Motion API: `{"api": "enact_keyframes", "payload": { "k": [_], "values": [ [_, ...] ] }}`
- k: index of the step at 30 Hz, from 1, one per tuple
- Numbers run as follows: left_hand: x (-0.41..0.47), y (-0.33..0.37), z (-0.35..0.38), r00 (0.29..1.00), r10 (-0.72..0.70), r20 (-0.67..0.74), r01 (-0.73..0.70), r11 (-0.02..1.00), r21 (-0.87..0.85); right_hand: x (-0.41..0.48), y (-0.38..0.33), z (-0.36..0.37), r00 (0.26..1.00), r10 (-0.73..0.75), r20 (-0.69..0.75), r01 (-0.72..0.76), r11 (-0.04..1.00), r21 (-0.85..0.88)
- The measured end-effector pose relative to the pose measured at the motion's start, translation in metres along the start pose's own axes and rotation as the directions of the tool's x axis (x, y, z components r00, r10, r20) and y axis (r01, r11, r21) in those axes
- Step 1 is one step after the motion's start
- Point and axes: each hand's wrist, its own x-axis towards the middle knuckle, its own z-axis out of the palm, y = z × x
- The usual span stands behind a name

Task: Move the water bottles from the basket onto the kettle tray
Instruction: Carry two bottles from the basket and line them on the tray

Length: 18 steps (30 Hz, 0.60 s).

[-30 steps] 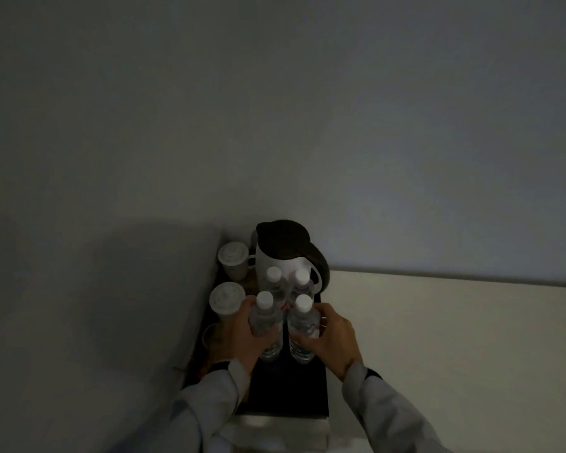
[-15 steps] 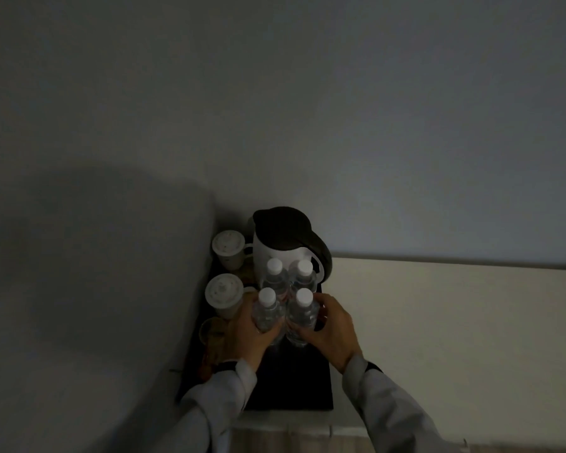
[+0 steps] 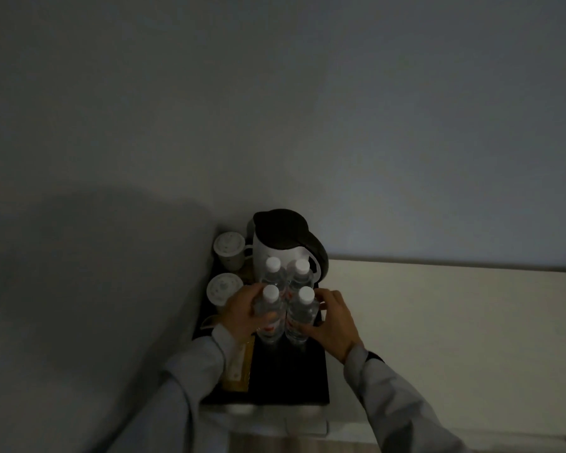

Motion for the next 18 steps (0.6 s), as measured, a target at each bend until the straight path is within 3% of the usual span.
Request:
{"api": "enact_keyframes", "payload": {
  "k": [6,14,18],
  "values": [
    [0.007,0.001,-0.006,1.000,0.003,0.028,-0.006,0.996,0.092,-0.003,-0.009,-0.008,1.000,0.005,-0.009,-0.005,1.000,0.007],
    [0.005,-0.001,0.008,0.993,0.019,-0.113,0.006,0.976,0.218,-0.002,-0.014,-0.008,0.999,0.043,0.003,-0.043,0.999,-0.009],
    [0.005,-0.002,0.004,0.997,0.050,-0.055,-0.037,0.975,0.219,-0.001,-0.015,-0.007,0.999,0.049,-0.024,-0.050,0.999,-0.017]
  ]
}}
